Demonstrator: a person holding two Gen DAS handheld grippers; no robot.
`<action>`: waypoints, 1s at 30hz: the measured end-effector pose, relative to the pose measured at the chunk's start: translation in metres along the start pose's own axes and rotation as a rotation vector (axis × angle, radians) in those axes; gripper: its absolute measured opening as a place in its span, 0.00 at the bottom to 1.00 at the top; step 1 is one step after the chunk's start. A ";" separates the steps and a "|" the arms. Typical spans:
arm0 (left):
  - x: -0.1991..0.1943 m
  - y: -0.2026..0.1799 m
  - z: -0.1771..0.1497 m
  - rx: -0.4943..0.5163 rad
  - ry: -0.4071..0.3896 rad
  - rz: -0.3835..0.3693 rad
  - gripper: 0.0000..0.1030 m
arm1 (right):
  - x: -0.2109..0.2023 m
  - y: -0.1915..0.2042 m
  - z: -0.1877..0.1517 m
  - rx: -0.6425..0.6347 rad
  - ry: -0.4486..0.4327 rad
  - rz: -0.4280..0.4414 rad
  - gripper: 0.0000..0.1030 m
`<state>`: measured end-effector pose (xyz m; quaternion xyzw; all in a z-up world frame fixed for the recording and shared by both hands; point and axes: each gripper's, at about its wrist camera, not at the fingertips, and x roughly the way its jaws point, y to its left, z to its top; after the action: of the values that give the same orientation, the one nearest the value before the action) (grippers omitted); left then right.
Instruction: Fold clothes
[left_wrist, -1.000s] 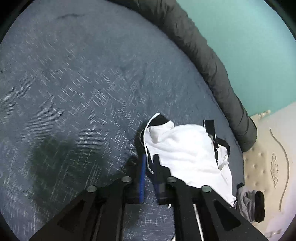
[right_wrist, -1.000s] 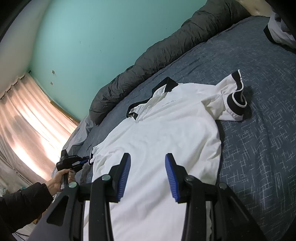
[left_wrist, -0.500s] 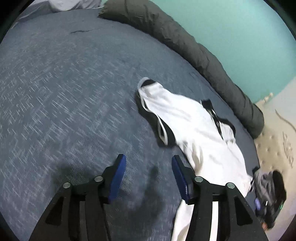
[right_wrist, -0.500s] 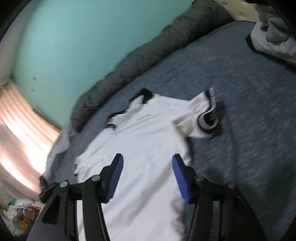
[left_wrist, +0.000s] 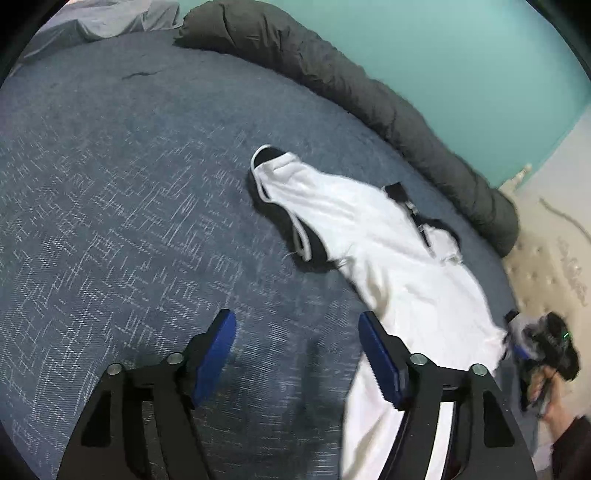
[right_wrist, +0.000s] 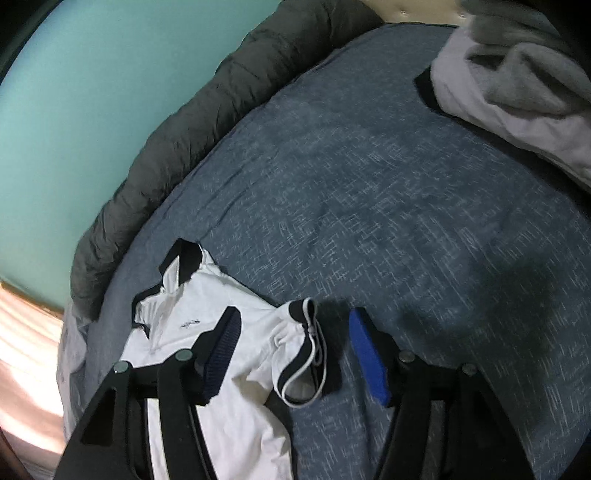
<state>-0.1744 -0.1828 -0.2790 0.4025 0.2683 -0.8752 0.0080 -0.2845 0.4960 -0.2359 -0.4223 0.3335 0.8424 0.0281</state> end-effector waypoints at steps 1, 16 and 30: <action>0.003 0.000 -0.001 0.005 0.004 0.007 0.72 | 0.005 0.003 0.000 -0.011 0.016 -0.007 0.58; 0.003 0.003 0.000 -0.022 0.000 -0.009 0.73 | 0.021 0.041 -0.050 -0.224 0.091 0.010 0.02; -0.003 0.001 -0.003 -0.043 -0.016 -0.023 0.74 | 0.009 0.034 -0.107 -0.257 0.236 0.053 0.18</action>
<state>-0.1700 -0.1834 -0.2787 0.3920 0.2914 -0.8725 0.0086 -0.2276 0.4050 -0.2691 -0.5096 0.2350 0.8231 -0.0875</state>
